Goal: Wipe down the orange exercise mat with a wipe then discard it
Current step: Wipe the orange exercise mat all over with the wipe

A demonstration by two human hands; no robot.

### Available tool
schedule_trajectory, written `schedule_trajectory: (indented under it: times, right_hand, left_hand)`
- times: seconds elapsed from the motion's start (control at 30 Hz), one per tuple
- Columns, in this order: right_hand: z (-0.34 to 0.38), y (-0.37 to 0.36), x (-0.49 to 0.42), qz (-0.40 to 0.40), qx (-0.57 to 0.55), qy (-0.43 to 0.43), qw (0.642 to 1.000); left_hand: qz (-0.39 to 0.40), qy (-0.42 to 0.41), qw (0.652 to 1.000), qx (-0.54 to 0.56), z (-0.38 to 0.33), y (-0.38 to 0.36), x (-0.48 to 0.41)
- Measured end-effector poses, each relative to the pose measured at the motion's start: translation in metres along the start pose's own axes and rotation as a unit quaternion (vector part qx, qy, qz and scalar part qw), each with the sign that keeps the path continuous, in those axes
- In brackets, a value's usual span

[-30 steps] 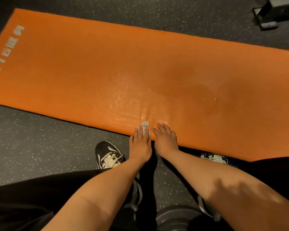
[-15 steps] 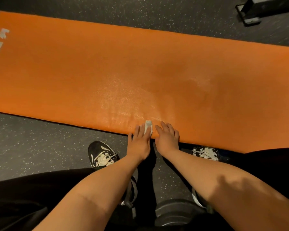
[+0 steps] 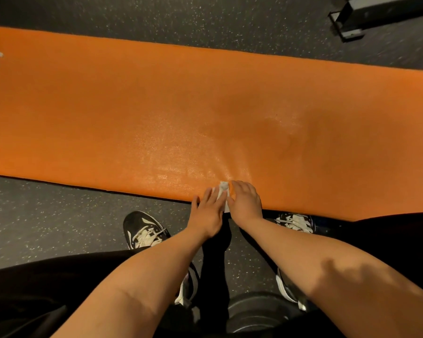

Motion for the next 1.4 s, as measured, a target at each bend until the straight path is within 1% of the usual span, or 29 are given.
schedule_trajectory:
  times: [0.03,0.13,0.17,0.23,0.3,0.33,0.4,0.43,0.5,0.57,0.63,0.7,0.73,0.77,0.83,0.9,0.93,1.03,1.07,1.1,1.13,1.27,1.33,1.4]
  right_hand:
    - [0.001,0.0,-0.001,0.001,0.006,0.002,1.0]
    - [0.004,-0.002,-0.002,0.007,0.025,0.005,1.0]
    - [0.006,-0.002,-0.003,0.008,0.033,0.011,0.999]
    - [0.012,-0.003,-0.004,0.006,0.037,0.025,0.999]
    - [0.017,-0.001,-0.005,-0.014,0.009,0.034,0.999]
    - [0.019,0.0,-0.005,-0.024,-0.009,0.034,0.999]
    - [0.021,0.001,-0.007,-0.036,-0.042,0.033,0.998]
    - [0.024,0.0,-0.007,-0.034,-0.057,0.039,0.997]
    - [0.034,-0.003,-0.009,-0.02,-0.069,0.069,0.995]
    - [0.045,-0.008,-0.011,-0.015,-0.048,0.113,0.992]
    - [0.053,-0.02,-0.012,-0.004,-0.017,0.154,0.988]
    - [0.058,-0.031,-0.014,0.014,0.009,0.182,0.983]
    - [0.058,-0.035,-0.017,0.023,0.025,0.19,0.981]
    - [0.057,-0.038,-0.021,0.034,0.044,0.195,0.979]
    - [0.051,-0.038,-0.03,0.058,0.084,0.207,0.973]
    - [0.045,-0.033,-0.043,0.066,0.115,0.207,0.969]
    - [0.041,-0.029,-0.051,0.059,0.116,0.189,0.973]
    - [0.031,-0.015,-0.08,0.013,0.102,0.085,0.991]
    - [0.031,-0.014,-0.085,0.008,0.102,0.065,0.993]
    - [0.034,-0.015,-0.086,0.013,0.103,0.062,0.993]
    - [0.039,-0.02,-0.082,0.025,0.107,0.078,0.991]
    - [0.052,-0.044,-0.044,0.091,0.117,0.195,0.97]
    - [0.047,-0.043,-0.04,0.098,0.126,0.225,0.961]
    - [0.04,-0.033,-0.046,0.082,0.144,0.22,0.961]
  left_hand:
    - [-0.005,0.011,1.0,-0.009,0.01,0.005,-0.002]
    - [-0.047,0.128,0.991,0.004,0.049,0.024,-0.004]
    - [-0.054,0.147,0.988,0.012,0.053,0.027,-0.004]
    - [-0.034,0.12,0.991,0.04,0.042,0.023,-0.004]
    - [-0.02,0.067,0.993,0.096,0.021,0.015,-0.007]
    - [-0.026,0.059,0.989,0.132,0.014,0.015,-0.009]
    - [-0.055,0.086,0.975,0.196,0.013,0.022,-0.016]
    - [-0.071,0.098,0.971,0.209,0.016,0.027,-0.02]
    - [-0.096,0.088,0.968,0.215,0.021,0.039,-0.026]
    - [-0.121,0.078,0.962,0.232,0.026,0.05,-0.032]
    - [-0.172,0.104,0.955,0.217,0.034,0.06,-0.036]
    - [-0.215,0.153,0.948,0.177,0.046,0.067,-0.036]
    - [-0.213,0.168,0.948,0.166,0.05,0.066,-0.037]
    - [-0.194,0.174,0.952,0.163,0.055,0.061,-0.039]
    - [-0.143,0.169,0.961,0.164,0.062,0.048,-0.043]
    - [-0.106,0.156,0.968,0.166,0.067,0.04,-0.042]
    - [-0.092,0.145,0.972,0.16,0.067,0.037,-0.039]
    - [-0.071,0.092,0.987,0.11,0.064,0.029,-0.03]
    - [-0.076,0.079,0.989,0.099,0.063,0.028,-0.029]
    - [-0.08,0.074,0.989,0.097,0.063,0.029,-0.028]
    - [-0.079,0.072,0.989,0.098,0.063,0.029,-0.028]
    - [-0.055,0.048,0.994,0.077,0.063,0.021,-0.026]
    - [-0.075,0.038,0.994,0.069,0.063,0.022,-0.025]
    - [-0.099,0.05,0.991,0.071,0.062,0.027,-0.023]
Point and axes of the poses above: each hand's wrist, its own x-axis away from the middle knuckle, its own y-axis out of the back of the hand, z = x × y, the point moved 8 cm from there along -x, towards the middle knuckle, and after that the axes turned 10 degrees about -z, right-handed, at the moved point
